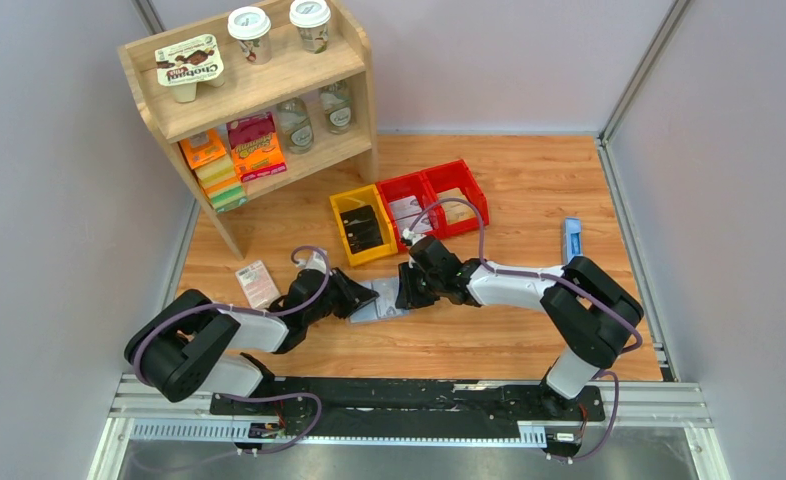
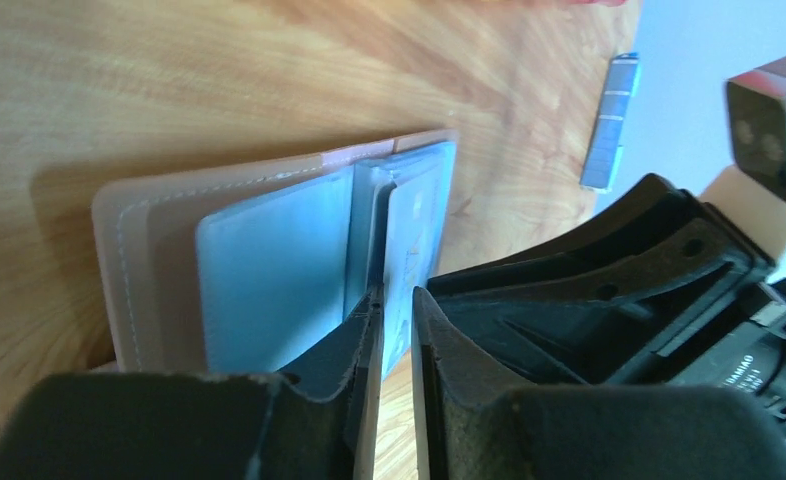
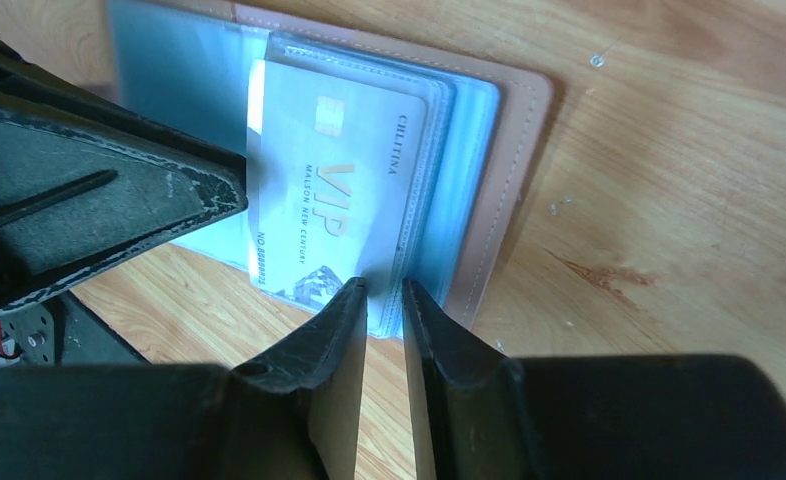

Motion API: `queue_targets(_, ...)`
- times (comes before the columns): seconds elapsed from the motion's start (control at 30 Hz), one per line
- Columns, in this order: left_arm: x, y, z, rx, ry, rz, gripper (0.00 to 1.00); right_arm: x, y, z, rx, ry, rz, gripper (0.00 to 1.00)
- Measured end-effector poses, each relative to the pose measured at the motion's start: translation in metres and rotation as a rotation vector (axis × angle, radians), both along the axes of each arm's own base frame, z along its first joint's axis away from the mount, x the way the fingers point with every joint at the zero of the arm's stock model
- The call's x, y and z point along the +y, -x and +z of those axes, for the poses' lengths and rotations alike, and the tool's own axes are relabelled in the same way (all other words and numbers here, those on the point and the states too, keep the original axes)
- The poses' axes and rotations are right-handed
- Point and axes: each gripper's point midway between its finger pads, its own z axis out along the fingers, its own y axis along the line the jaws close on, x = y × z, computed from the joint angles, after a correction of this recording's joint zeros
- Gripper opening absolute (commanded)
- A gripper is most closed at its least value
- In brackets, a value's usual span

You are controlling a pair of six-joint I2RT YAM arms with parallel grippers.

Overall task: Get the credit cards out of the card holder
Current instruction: Remove the credit card from the card holder.

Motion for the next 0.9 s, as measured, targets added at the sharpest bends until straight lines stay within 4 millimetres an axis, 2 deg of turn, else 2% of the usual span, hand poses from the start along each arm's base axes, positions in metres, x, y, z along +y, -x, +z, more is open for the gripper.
queue_targets(0.17, -0.002, -0.006, 0.012, -0.050, 0.038, 0.010, 0.15, 0.001, 0.000, 0.001, 0.011, -0.014, -0.010, 0.25)
queue_targets(0.33, -0.001, -0.005, 0.008, -0.053, 0.042, 0.016, 0.00, 0.000, -0.001, 0.001, 0.019, -0.018, -0.013, 0.25)
queue_targets(0.53, 0.003, -0.002, -0.002, -0.040, 0.034, 0.029, 0.00, -0.002, -0.003, -0.001, 0.038, -0.027, -0.032, 0.24)
queue_targets(0.7, 0.014, 0.009, -0.018, -0.001, 0.007, 0.048, 0.00, -0.004, -0.005, -0.002, 0.051, -0.044, -0.046, 0.23)
queue_targets(0.83, 0.016, 0.010, -0.019, 0.003, 0.010, 0.061, 0.00, -0.004, -0.006, -0.001, 0.054, -0.049, -0.048, 0.24)
queue_targets(0.87, 0.016, 0.009, -0.018, 0.001, 0.010, 0.066, 0.01, -0.004, -0.006, -0.001, 0.054, -0.049, -0.049, 0.24)
queue_targets(0.9, 0.017, 0.009, -0.018, -0.001, 0.009, 0.069, 0.08, -0.005, -0.007, -0.001, 0.054, -0.049, -0.050, 0.25)
